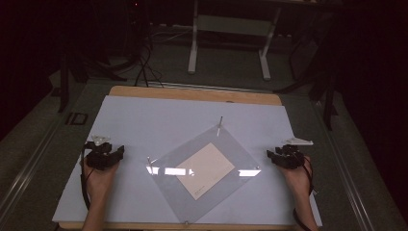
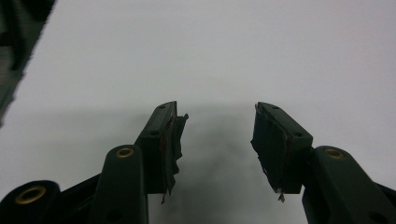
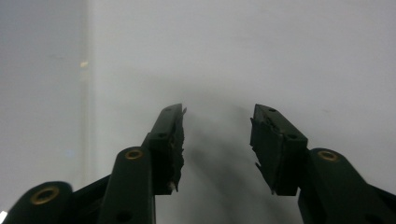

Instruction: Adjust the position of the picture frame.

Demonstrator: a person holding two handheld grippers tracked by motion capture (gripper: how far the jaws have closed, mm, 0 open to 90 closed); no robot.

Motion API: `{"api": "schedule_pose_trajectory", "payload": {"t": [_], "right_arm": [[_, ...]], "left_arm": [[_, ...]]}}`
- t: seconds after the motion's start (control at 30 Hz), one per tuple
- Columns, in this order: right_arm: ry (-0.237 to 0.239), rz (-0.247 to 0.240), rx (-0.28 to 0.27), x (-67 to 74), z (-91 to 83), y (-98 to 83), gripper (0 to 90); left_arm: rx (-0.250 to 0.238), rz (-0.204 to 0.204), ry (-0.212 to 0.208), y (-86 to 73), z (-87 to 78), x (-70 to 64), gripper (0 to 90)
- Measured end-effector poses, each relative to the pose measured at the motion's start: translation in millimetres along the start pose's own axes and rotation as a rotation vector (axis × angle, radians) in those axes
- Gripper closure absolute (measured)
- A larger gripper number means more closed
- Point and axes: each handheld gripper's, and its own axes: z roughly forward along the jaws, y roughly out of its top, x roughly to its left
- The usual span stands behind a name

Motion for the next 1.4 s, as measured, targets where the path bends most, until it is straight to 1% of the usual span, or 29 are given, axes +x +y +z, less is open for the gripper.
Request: {"api": "schedule_pose_trajectory", "payload": {"t": [0.03, 0.07, 0.1, 0.13, 0.17, 0.2, 0.27, 0.3, 0.33, 0.37, 0.4, 0.43, 0.5, 0.53, 0.63, 0.73, 0.77, 0.8, 0.87, 0.9, 1.0, 1.1, 1.2, 1.3, 1.4], "right_arm": [[0.000, 0.000, 0.000, 0.0, 0.0, 0.0, 54.4], [-0.001, -0.012, 0.014, 4.4, 1.3, -0.2, 54.9], [-0.001, -0.012, 0.014, 4.4, 1.3, -0.2, 54.9], [0.010, -0.022, 0.010, 7.2, 0.9, -0.3, 55.9], [0.010, -0.022, 0.010, 7.2, 0.9, -0.3, 55.9], [0.012, -0.044, 0.004, 9.6, -1.2, 1.0, 58.9], [0.016, -0.042, -0.001, 10.4, -2.5, 2.1, 59.6], [0.026, -0.037, -0.008, 10.4, -3.6, 3.0, 60.3], [0.026, -0.037, -0.008, 10.4, -3.6, 3.0, 60.3], [0.054, -0.019, -0.027, 10.4, -5.0, 4.3, 60.9], [0.060, -0.016, -0.031, 10.7, -5.0, 4.5, 60.6], [0.070, -0.014, -0.034, 11.2, -4.7, 4.7, 60.1], [0.110, 0.007, -0.049, 13.3, -5.8, 6.0, 59.9], [0.114, 0.002, -0.060, 15.5, -6.8, 7.8, 60.2], [0.119, -0.051, -0.068, 24.3, -8.0, 16.0, 60.8], [0.126, -0.086, -0.068, 32.3, -5.2, 24.8, 61.6], [0.129, -0.094, -0.067, 34.1, -4.1, 28.0, 62.4], [0.138, -0.094, -0.069, 35.9, -3.0, 31.4, 63.1], [0.154, -0.089, -0.077, 39.5, -1.2, 38.2, 63.9], [0.159, -0.092, -0.080, 41.3, 0.2, 41.4, 64.2], [0.169, -0.101, -0.075, 45.9, 6.1, 49.1, 64.7], [0.203, -0.096, -0.078, 48.1, 11.6, 55.6, 65.6], [0.209, -0.112, -0.090, 50.7, 15.7, 61.7, 66.6], [0.212, -0.119, -0.092, 53.6, 20.1, 68.7, 66.6], [0.210, -0.127, -0.092, 56.1, 23.5, 73.2, 67.0]], "left_arm": [[0.000, 0.000, 0.000, 0.0, 0.0, 0.0, 49.5], [-0.002, 0.000, -0.044, -1.5, -4.0, -2.4, 49.2], [-0.002, 0.000, -0.044, -1.5, -4.0, -2.4, 48.1], [-0.003, 0.003, -0.089, -2.5, -8.0, -5.4, 45.5], [-0.003, 0.003, -0.089, -2.5, -8.0, -5.4, 44.3], [-0.014, 0.000, -0.126, -3.5, -12.0, -8.4, 43.3], [-0.016, 0.005, -0.133, -3.8, -13.7, -10.4, 43.2], [-0.021, 0.026, -0.143, -4.1, -16.5, -13.5, 43.2], [-0.021, 0.026, -0.143, -4.1, -16.5, -13.5, 43.4], [-0.026, 0.042, -0.144, -4.5, -19.1, -17.0, 44.0], [-0.024, 0.050, -0.142, -5.0, -20.1, -18.8, 45.0], [-0.017, 0.053, -0.138, -5.9, -20.9, -20.5, 46.5], [-0.013, 0.053, -0.143, -7.3, -21.7, -21.8, 47.5], [-0.013, 0.052, -0.173, -9.8, -22.9, -23.7, 48.0], [-0.010, 0.070, -0.193, -12.4, -26.0, -27.3, 49.0], [-0.001, 0.094, -0.213, -13.4, -29.4, -31.8, 52.3], [0.003, 0.101, -0.213, -13.4, -29.9, -33.0, 52.8], [0.008, 0.105, -0.211, -13.2, -30.2, -33.9, 52.8], [0.008, 0.108, -0.226, -13.1, -30.1, -34.5, 52.8], [0.010, 0.112, -0.225, -13.2, -30.0, -34.8, 52.8], [0.010, 0.137, -0.236, -14.4, -30.0, -35.5, 54.4], [0.003, 0.146, -0.249, -17.9, -32.4, -36.8, 54.7], [-0.023, 0.169, -0.237, -21.0, -37.0, -37.4, 54.9], [-0.035, 0.163, -0.251, -22.2, -39.0, -36.8, 57.0], [-0.040, 0.172, -0.262, -23.4, -39.5, -38.7, 56.8]]}}
